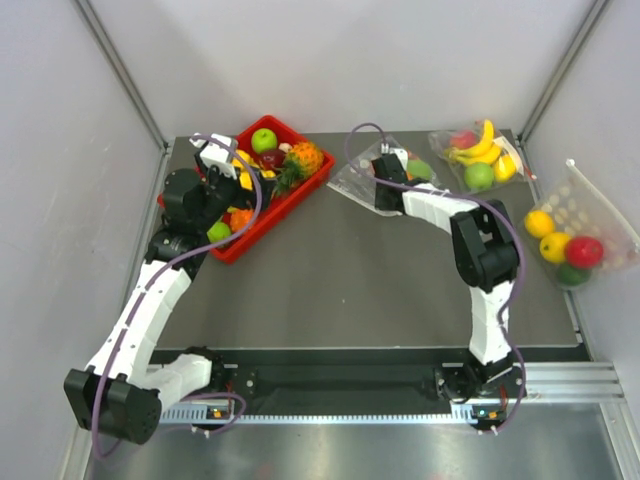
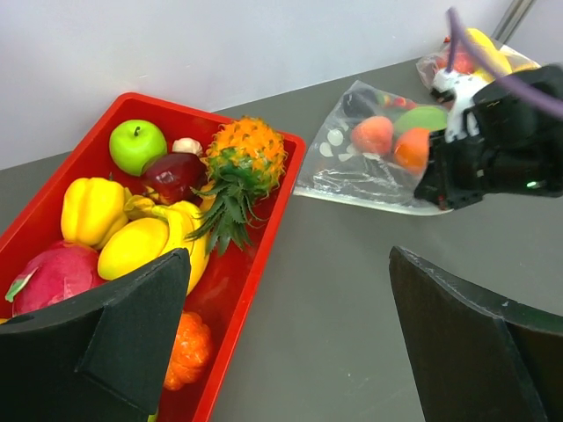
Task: Open the zip-top bag and remove the fake food
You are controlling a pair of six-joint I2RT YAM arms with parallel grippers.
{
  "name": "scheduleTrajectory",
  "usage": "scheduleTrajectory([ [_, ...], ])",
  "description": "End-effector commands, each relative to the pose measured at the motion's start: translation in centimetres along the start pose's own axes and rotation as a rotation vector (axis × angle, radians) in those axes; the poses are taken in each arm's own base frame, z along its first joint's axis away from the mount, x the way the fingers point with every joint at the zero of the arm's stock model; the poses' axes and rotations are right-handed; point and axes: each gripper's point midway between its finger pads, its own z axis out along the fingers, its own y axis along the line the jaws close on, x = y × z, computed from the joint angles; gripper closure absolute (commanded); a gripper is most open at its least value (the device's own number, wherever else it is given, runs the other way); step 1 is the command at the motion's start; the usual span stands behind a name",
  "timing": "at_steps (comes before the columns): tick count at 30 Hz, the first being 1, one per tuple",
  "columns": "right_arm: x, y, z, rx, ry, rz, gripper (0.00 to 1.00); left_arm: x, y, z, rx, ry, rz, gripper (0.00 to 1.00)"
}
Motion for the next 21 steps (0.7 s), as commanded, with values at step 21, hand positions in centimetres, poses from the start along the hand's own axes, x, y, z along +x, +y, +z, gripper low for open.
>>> scheduleTrajectory([
  [21, -4.9, -0.9, -24.4, -0.428, -0.276, 0.122, 1.0, 3.3, -17.1, -1.9, 0.387, 0.036, 0.005, 0.03],
])
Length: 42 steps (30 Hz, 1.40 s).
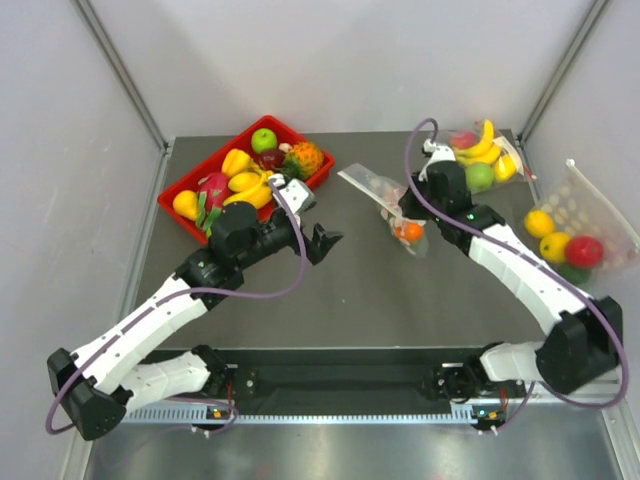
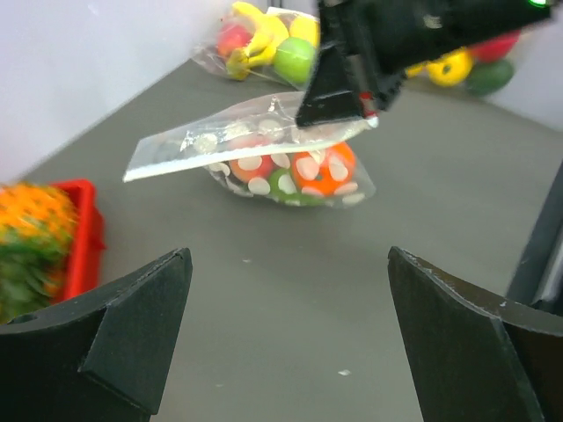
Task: Open the zip-top bag and remove the fake food
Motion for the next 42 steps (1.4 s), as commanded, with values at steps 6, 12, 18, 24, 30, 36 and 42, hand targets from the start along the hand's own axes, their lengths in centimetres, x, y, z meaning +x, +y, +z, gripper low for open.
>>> scheduleTrajectory([
  [6, -0.1, 2.4, -6.5, -0.197, -0.125, 0.095, 1.0, 3.7, 1.3, 2.7, -0.199, -0.095, -0.496, 0.01],
  [12, 2.5, 1.6, -7.4, -0.216, -0.134, 0.15, 1.0, 4.0, -0.3, 5.3, -0.11, -0.139, -0.719, 0.01],
  [18, 3.9, 2.1, -7.7, -0.247, -0.136, 0.158, 1.0, 5.3, -1.1, 7.6, -0.069, -0.139, -0.905, 0.01],
  [24, 4.2, 3.1, -8.2, -0.282, -0.135, 0.158, 1.0, 7.4, -2.1, 9.5, -0.05, -0.075, -0.955, 0.01],
  [30, 5.6, 4.2, -8.1, -0.312, -0.1, 0.153, 1.0, 8.1, -2.3, 10.4, -0.049, -0.058, -0.949, 0.01],
  [36, 8.7, 6.6, -8.5, -0.402, -0.012, 0.125, 0.94, 8.1, -3.2, 11.4, 0.021, -0.065, -0.974, 0.38],
  [42, 7.4, 5.0, -10.7, -0.34, -0.088, 0.055, 0.35, 9.1, -2.8, 11.1, -0.012, -0.057, -0.998, 0.97],
])
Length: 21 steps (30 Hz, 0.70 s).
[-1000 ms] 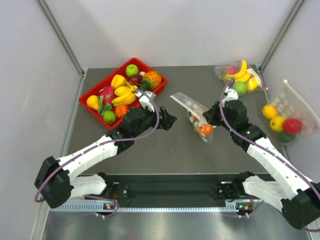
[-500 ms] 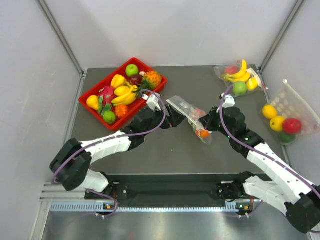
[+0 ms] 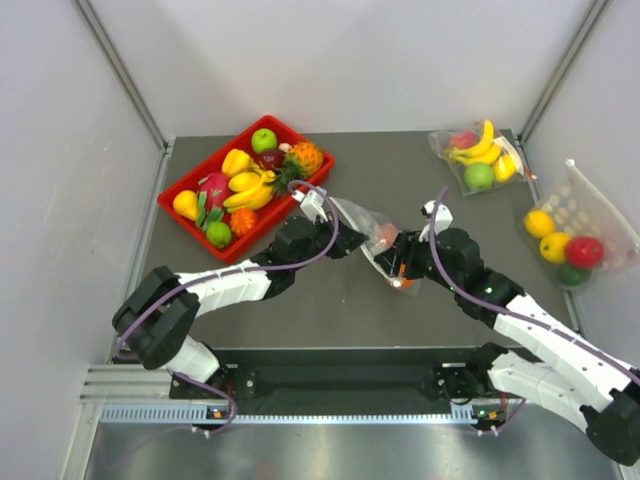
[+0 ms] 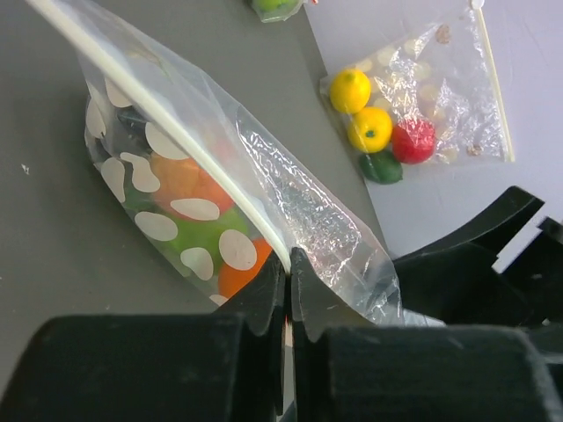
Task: Open the zip-top bag and remove the fake food
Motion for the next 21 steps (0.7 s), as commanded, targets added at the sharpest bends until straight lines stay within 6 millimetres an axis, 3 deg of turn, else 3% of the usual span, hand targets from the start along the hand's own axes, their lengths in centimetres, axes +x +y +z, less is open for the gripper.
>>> scheduleTrajectory([
  [1, -3.4, 0.6, -2.7, 0.01, -0.134, -0.062, 0.31, -2.1, -2.4, 0.0, 0.074, -0.068, -0.011, 0.99],
  [5, -5.6, 0.6, -6.8, 0.001, -0.246, -0.184, 0.24, -3.9, -2.3, -0.5, 0.059, -0.098, -0.109, 1.0],
  [8, -5.9, 0.6, -8.7, -0.016, -0.294, -0.263, 0.23, -5.1, -2.5, -0.6, 0.046, -0.085, -0.165, 1.0],
  [11, -5.0, 0.5, -9.7, -0.051, -0.292, -0.319, 0.22, -6.1, -3.4, -1.0, 0.043, -0.082, -0.173, 1.0],
  [14, -3.1, 0.2, -9.3, -0.077, -0.251, -0.345, 0.21, -7.3, -4.0, -1.6, 0.035, -0.108, -0.206, 1.0],
  [21, -2.2, 0.5, -7.2, -0.081, -0.229, -0.35, 0.22, -8.4, -5.0, -3.6, 0.06, -0.139, -0.349, 1.0],
])
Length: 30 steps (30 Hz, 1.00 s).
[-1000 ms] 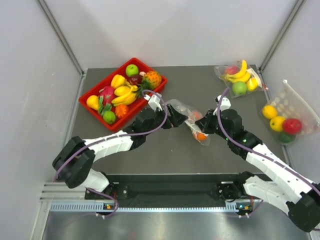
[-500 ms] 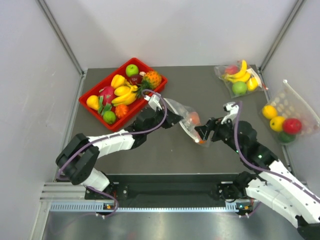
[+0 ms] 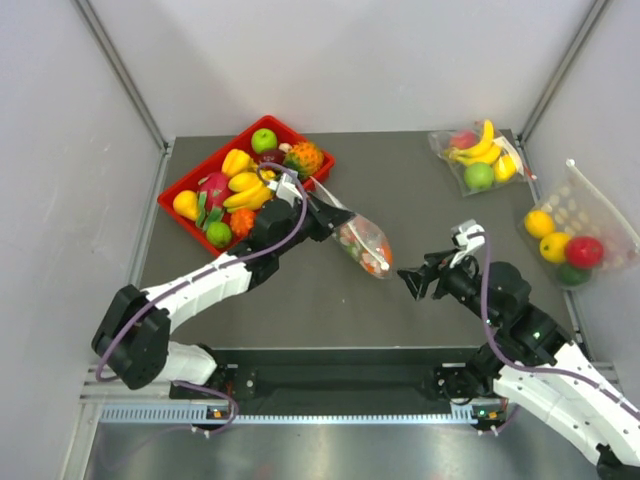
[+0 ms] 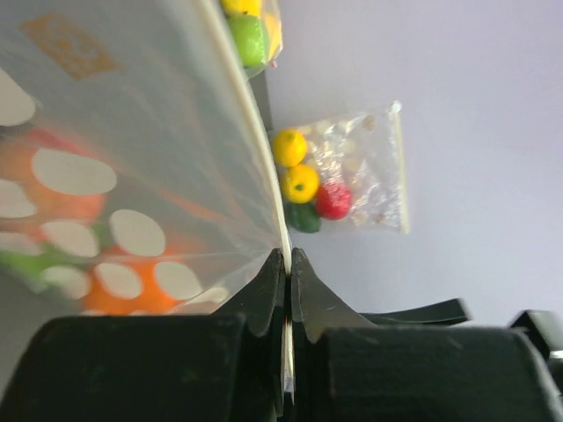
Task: Open the zip-top bag and remove the fake food
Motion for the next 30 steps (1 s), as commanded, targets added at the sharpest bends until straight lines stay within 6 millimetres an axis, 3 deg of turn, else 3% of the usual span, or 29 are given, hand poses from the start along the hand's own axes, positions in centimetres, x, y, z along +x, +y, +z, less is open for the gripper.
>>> scheduleTrajectory([
  [1, -0.3, 0.8, 1.0, -0.021, -0.024, -0.038, 0.22, -1.7, -3.5, -1.6, 0.097, -0.051, -0.1, 1.0],
  [5, 0.5, 1.6, 2.1, -0.03, -0.016, -0.066, 0.22, -2.5, -4.3, -2.8, 0.112, -0.076, -0.16, 1.0],
  [9, 1.2, 4.1, 3.0, -0.088, -0.023, -0.097, 0.22, -3.1, -4.5, -3.8, 0.1, -0.115, -0.195, 1.0],
  [12, 0.7, 6.2, 3.5, -0.134, -0.083, -0.077, 0.21, -3.8, -4.4, -4.6, 0.077, -0.16, -0.212, 1.0],
  [14, 1.4, 6.8, 4.1, -0.138, -0.084, -0.073, 0.22, -4.1, -4.7, -5.4, 0.082, -0.177, -0.222, 1.0],
  [15, 0.5, 7.2, 4.4, -0.129, -0.132, -0.055, 0.22, -4.0, -4.6, -5.7, 0.082, -0.179, -0.228, 1.0],
  [17, 0.3, 6.7, 5.2, -0.087, -0.179, -0.033, 0.22, -4.0, -5.0, -6.5, 0.101, -0.182, -0.248, 1.0],
  [18, 1.1, 6.2, 5.4, -0.064, -0.164, -0.041, 0.22, -3.9, -4.6, -6.5, 0.093, -0.178, -0.255, 1.0],
  [19, -0.2, 6.3, 5.5, -0.062, -0.227, -0.018, 0.22, -3.9, -4.9, -6.9, 0.103, -0.177, -0.266, 1.0],
  [20, 0.2, 5.4, 5.6, -0.024, -0.243, -0.019, 0.22, -3.7, -5.1, -7.2, 0.111, -0.167, -0.271, 1.0],
  [24, -1.5, 4.7, 5.3, 0.008, -0.352, -0.06, 0.23, -2.8, -4.7, -8.2, 0.109, -0.139, -0.303, 1.0],
  [27, -2.4, 5.5, 5.1, -0.036, -0.397, -0.08, 0.23, -2.4, -4.2, -8.7, 0.106, -0.128, -0.342, 1.0],
  [30, -2.5, 8.0, 5.2, -0.159, -0.375, -0.097, 0.24, -2.9, -3.8, -9.0, 0.093, -0.167, -0.343, 1.0],
])
